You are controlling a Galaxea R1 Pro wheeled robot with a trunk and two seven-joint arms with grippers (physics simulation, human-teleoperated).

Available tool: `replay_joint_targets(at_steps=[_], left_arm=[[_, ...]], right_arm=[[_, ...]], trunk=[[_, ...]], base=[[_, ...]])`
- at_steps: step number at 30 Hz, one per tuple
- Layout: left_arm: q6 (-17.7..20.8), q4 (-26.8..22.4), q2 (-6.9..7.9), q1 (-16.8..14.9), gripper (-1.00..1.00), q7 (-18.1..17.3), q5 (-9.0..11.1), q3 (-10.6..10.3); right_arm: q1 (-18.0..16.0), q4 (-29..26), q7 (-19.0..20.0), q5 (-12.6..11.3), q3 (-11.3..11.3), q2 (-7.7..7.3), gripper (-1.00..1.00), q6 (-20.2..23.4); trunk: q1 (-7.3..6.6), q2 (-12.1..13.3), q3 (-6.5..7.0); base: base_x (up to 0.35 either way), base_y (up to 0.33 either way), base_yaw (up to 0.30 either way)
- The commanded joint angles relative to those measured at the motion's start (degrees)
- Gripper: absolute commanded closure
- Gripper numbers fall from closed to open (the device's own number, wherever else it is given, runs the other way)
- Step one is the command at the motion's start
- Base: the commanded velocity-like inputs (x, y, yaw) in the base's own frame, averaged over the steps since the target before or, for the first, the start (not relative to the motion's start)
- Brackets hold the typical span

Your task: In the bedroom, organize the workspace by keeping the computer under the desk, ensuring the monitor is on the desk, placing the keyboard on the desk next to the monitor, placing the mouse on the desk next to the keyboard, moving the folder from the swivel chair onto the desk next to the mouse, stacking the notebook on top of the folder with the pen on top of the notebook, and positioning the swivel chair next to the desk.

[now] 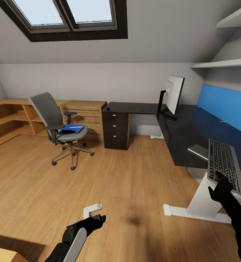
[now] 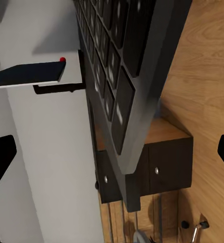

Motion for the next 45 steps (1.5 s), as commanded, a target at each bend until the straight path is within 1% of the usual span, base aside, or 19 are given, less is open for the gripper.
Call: replay_joint_targets(at_steps=[1, 2, 3, 7, 8, 9, 15, 21, 24, 31, 45], left_arm=[[0.09, -0.07, 0.01, -0.03, -1.00, 0.56, 0.60, -0.07], [0.10, -0.07, 0.01, -0.03, -1.00, 0.56, 0.60, -0.07], [0.10, -0.07, 0.01, -0.03, -1.00, 0.56, 0.60, -0.08], [0.10, -0.07, 0.01, -0.03, -1.00, 0.56, 0.60, -0.09], [0.11, -0.07, 0.01, -0.03, -1.00, 0.56, 0.60, -0.08], [0.08, -0.07, 0.01, -0.03, -1.00, 0.56, 0.60, -0.10], [0.07, -0.07, 0.01, -0.03, -1.00, 0.56, 0.60, -0.14], [0.09, -0.07, 0.01, -0.03, -1.00, 0.56, 0.60, -0.11], [0.09, -0.07, 0.00, -0.03, -1.00, 0.56, 0.60, -0.12], [0.10, -0.07, -0.02, -0.03, -1.00, 0.56, 0.60, -0.15], [0.10, -0.07, -0.01, -0.03, -1.00, 0.57, 0.60, -0.12]], right_arm=[[-0.04, -0.04, -0.41, -0.33, -0.12, -0.03, -1.00, 0.20], [-0.04, -0.03, -0.41, -0.22, -0.12, -0.05, -1.00, 0.18], [-0.04, 0.01, -0.41, 0.48, -0.13, -0.09, -1.00, 0.06], [-0.04, -0.03, -0.41, 1.00, -0.43, -0.16, -1.00, 0.02], [-0.04, -0.04, -0.41, 1.07, -0.61, -0.17, -1.00, 0.01], [-0.04, -0.06, -0.41, 1.28, -1.56, -0.22, -1.00, 0.03], [-0.04, -0.05, -0.41, 1.41, -2.29, -0.34, -1.00, 0.07], [-0.04, 0.16, -0.47, 1.52, -2.55, -1.10, -1.00, 0.02], [-0.04, 0.24, -0.49, 1.53, -2.67, -1.24, -1.00, 0.01], [-0.04, 0.32, -0.50, 1.54, -3.40, -1.32, -1.00, 0.00], [-0.04, 0.39, -0.61, 1.54, -4.12, -1.44, -1.00, 0.00]], trunk=[[-0.01, -0.03, -0.06], [-0.01, -0.03, -0.06], [-0.01, -0.03, -0.06], [-0.01, -0.03, -0.06], [-0.01, -0.03, -0.06], [-0.01, -0.03, -0.06], [-0.01, -0.03, -0.06], [-0.01, -0.03, -0.06], [-0.01, -0.03, -0.06], [-0.01, -0.03, -0.06], [-0.01, -0.03, -0.06]], base=[[0.000, 0.000, 0.000], [0.000, 0.000, 0.000], [0.000, 0.000, 0.000], [0.000, 0.000, 0.000], [0.000, 0.000, 0.000], [0.000, 0.000, 0.000], [0.000, 0.000, 0.000], [0.000, 0.000, 0.000], [0.000, 0.000, 0.000], [0.000, 0.000, 0.000], [0.000, 0.000, 0.000]])
